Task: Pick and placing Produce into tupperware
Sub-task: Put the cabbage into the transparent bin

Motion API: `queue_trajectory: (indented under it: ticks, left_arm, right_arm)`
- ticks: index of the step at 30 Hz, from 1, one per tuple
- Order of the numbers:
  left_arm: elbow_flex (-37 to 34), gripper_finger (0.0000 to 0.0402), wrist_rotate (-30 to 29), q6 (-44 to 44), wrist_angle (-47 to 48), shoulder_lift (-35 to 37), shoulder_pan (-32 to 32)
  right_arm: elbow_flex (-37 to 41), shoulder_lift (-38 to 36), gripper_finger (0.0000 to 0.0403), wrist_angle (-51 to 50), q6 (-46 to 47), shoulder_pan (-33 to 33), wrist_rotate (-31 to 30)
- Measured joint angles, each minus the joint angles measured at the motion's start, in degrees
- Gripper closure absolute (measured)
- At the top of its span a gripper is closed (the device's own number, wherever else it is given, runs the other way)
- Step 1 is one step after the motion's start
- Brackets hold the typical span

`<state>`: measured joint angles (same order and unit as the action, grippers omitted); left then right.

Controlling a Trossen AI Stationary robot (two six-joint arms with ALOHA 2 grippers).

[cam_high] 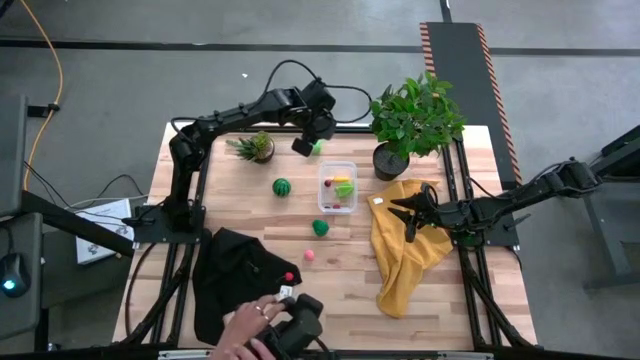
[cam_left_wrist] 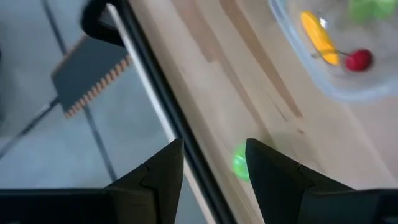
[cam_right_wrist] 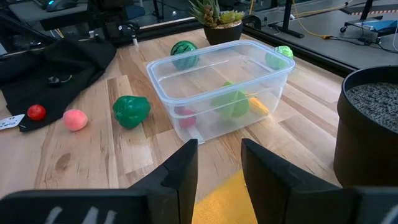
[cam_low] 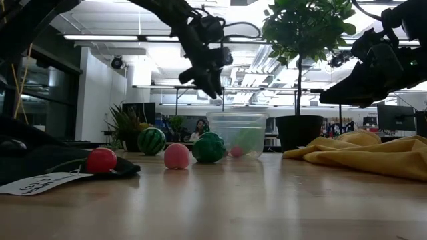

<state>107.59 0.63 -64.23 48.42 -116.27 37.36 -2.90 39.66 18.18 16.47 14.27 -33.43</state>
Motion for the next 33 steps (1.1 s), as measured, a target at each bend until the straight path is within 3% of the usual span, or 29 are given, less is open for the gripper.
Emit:
queue_trajectory:
  ticks: [9,13,20,33]
  left_arm:
    - [-0.01,0.0238,2.87,4.07,-0.58,-1.84,1.3]
    - [-0.13,0.0238,0.11,5.05,1.09,-3.15,1.88]
    - [-0.07,0.0235,2.38,9.12,0.98,-2.99,3.91]
    - [-0.04,0.0111,3.48,9.51,0.74,-5.51,5.03]
  right_arm:
    - [0.0,0.0,0.0289,0.0,0.0,0.0,0.0]
    - [0.0,0.02,0.0289,0.0,0.0,0.0,0.0]
    - [0.0,0.0,0.0289,0.0,0.0,0.0,0.0]
    - [0.0,0.01,0.0289,0.02,0.0,0.02,0.0]
